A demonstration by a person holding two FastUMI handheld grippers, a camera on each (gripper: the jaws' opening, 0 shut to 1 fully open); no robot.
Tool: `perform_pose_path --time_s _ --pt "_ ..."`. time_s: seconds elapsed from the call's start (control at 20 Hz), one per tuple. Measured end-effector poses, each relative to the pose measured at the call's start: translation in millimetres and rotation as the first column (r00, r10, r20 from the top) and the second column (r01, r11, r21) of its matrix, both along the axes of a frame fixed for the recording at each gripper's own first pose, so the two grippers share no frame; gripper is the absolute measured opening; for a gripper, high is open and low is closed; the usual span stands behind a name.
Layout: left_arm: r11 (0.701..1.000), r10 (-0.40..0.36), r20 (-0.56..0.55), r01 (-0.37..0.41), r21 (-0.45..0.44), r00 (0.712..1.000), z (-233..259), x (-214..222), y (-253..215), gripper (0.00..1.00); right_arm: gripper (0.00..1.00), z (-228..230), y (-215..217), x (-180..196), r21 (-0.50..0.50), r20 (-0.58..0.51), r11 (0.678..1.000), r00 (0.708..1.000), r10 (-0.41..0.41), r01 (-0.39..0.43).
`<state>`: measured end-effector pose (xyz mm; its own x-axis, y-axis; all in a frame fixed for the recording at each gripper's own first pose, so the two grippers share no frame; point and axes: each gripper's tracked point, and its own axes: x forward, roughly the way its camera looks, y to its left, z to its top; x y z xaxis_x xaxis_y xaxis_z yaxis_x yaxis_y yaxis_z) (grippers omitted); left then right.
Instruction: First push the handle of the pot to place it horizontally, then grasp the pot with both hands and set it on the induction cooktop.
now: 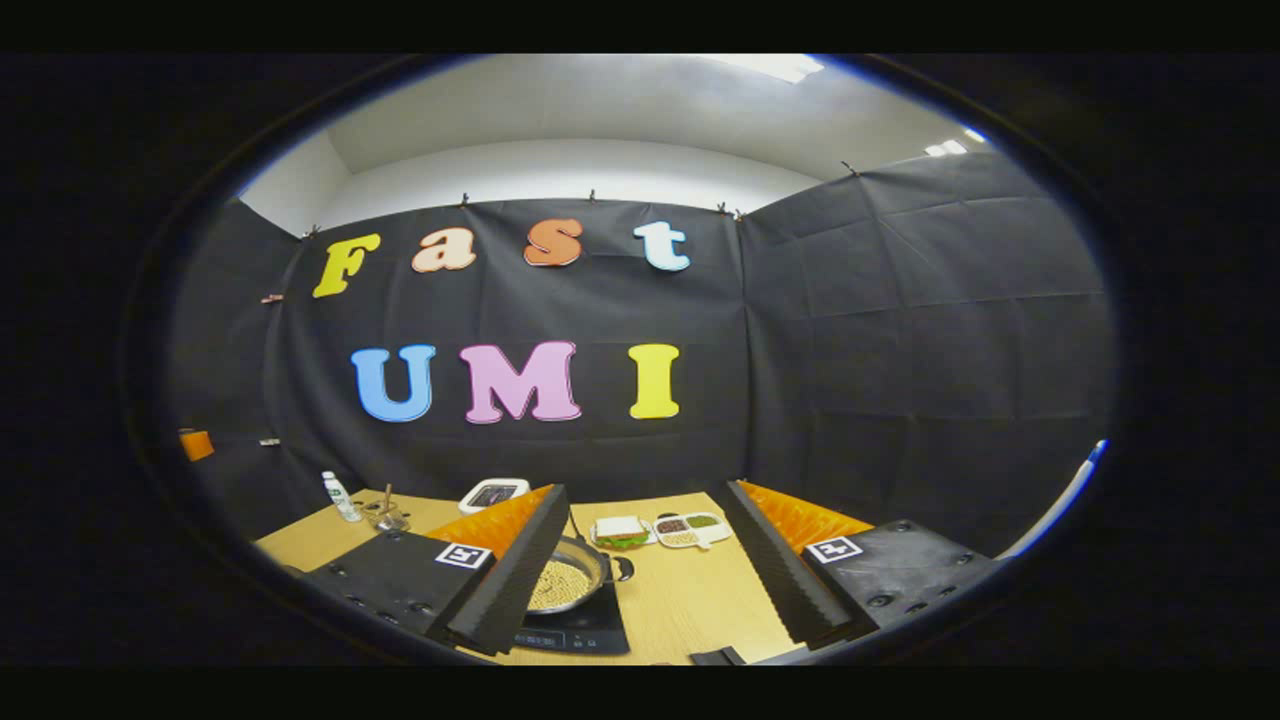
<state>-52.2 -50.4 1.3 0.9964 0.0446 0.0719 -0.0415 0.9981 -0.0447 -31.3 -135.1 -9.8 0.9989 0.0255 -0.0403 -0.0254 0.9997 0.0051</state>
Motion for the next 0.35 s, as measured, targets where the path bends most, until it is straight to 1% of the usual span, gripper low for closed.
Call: perform_pose_path --time_s 0.05,0.1,0.15,0.2,0.25,0.35 --pt "1.000 0.000 -0.015 0.000 -0.003 1.000 -6 -6 -4 0.96 0.98 -5 1 -6 -0.013 -0.013 1.000 1.000 0.001 -0.001" --pt "1.000 -0.009 -0.023 0.009 -0.026 1.000 -9 -9 -10 0.97 0.98 -9 1 -12 -0.025 -0.024 1.000 1.000 0.004 -0.005" --pt "0.998 -0.029 -0.027 0.027 -0.059 0.999 -11 -12 -18 0.97 1.00 -12 2 -16 -0.030 -0.039 1.000 0.999 0.006 -0.007" --pt "0.995 -0.046 -0.032 0.043 -0.094 0.998 -14 -15 -24 0.97 1.00 -17 3 -18 -0.025 -0.056 1.000 0.998 0.008 -0.010" --pt "0.993 -0.048 -0.035 0.044 -0.109 0.998 -16 -16 -24 0.97 0.98 -20 6 -21 -0.011 -0.070 1.000 0.997 0.014 -0.015" --pt "0.994 -0.010 -0.040 0.006 -0.107 0.999 -17 -14 -14 0.97 0.98 -23 11 -23 0.016 -0.089 0.999 0.996 0.032 -0.030"
